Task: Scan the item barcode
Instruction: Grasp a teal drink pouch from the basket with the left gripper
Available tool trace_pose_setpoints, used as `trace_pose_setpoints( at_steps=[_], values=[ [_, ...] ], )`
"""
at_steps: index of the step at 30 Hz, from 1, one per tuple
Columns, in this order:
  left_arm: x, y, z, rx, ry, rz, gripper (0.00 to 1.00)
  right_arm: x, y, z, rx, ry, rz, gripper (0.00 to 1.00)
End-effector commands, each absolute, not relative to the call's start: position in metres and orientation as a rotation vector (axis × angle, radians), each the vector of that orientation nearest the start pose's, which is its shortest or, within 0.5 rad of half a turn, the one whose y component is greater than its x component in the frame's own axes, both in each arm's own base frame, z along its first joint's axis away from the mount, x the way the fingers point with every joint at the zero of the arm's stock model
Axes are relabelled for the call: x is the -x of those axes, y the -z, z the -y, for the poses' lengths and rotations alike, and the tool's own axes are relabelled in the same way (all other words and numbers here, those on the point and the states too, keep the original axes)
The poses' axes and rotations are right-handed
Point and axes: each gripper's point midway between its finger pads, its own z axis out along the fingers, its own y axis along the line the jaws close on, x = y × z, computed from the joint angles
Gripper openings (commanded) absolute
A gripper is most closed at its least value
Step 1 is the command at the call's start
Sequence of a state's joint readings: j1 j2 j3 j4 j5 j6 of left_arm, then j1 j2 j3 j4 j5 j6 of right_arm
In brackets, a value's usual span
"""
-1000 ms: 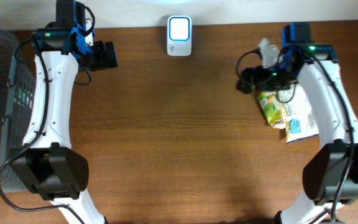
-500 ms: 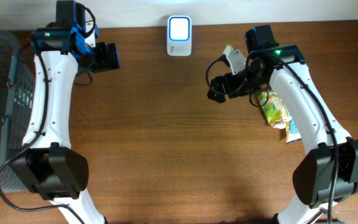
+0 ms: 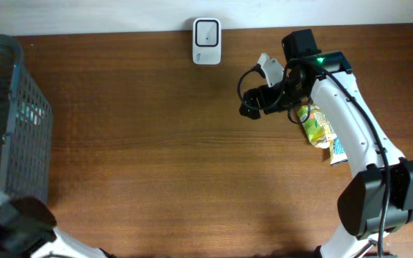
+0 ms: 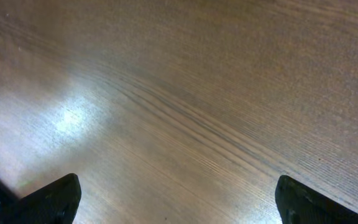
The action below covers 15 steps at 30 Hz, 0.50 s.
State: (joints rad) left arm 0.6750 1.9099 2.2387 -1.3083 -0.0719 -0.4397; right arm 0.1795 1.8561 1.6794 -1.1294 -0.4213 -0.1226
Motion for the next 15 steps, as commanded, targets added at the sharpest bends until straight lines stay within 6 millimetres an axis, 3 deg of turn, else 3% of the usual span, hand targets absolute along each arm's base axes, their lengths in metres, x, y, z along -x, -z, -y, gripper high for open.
trace_pose_setpoints(
  at_steps=[1, 5, 15],
  values=[
    [-0.38, -0.219, -0.298, 1.314, -0.128, -2.324, 0.77, -0.383, -0.158, -0.144, 0.505, -0.638, -2.805, 0.99],
    [-0.406, -0.157, -0.301, 1.226, -0.082, -2.442, 0.78, -0.379, -0.157, -0.144, 0.502, -0.641, -2.823, 0.99],
    [-0.441, -0.069, -0.294, 1.19, 0.028, -2.547, 0.78, -0.377, -0.157, -0.143, 0.501, -0.643, -2.833, 0.99]
  ],
)
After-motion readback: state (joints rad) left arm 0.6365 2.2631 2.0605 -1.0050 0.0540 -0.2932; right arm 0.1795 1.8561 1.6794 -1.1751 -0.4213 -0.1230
